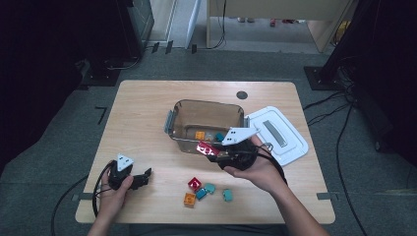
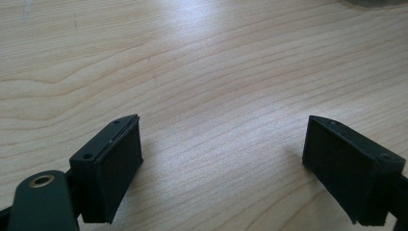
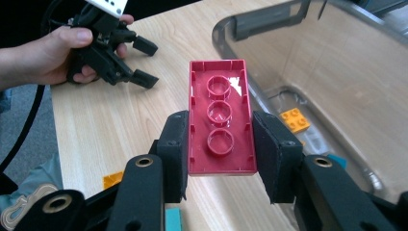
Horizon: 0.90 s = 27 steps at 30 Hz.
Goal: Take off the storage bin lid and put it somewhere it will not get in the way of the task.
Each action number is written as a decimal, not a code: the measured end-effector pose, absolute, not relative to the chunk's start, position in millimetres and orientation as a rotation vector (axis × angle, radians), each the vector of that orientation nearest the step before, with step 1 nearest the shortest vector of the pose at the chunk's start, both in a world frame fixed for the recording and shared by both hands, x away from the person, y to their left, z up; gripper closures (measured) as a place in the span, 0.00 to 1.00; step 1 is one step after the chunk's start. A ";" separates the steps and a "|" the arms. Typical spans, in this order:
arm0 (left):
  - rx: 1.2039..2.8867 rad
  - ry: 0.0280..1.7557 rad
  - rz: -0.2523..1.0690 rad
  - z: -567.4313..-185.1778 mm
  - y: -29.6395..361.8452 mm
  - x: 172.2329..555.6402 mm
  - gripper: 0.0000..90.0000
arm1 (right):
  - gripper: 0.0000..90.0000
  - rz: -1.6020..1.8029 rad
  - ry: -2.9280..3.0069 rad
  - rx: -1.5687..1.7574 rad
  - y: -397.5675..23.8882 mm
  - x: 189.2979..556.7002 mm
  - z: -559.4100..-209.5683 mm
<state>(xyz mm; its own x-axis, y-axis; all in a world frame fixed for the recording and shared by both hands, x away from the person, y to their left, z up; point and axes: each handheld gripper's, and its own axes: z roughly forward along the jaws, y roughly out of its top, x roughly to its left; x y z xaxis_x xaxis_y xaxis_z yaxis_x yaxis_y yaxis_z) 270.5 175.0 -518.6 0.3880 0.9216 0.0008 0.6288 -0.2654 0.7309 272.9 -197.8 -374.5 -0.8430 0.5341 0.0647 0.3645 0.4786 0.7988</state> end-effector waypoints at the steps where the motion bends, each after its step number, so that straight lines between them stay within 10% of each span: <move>1: 1.997 1.326 0.577 -518.6 175.0 270.6 0.15 | 0.66 1.293 2.530 0.776 -198.0 273.5 -372.3; 27: 1.998 1.324 0.578 -518.6 175.1 270.7 0.15 | 0.66 1.302 2.457 0.874 -209.7 324.8 -330.9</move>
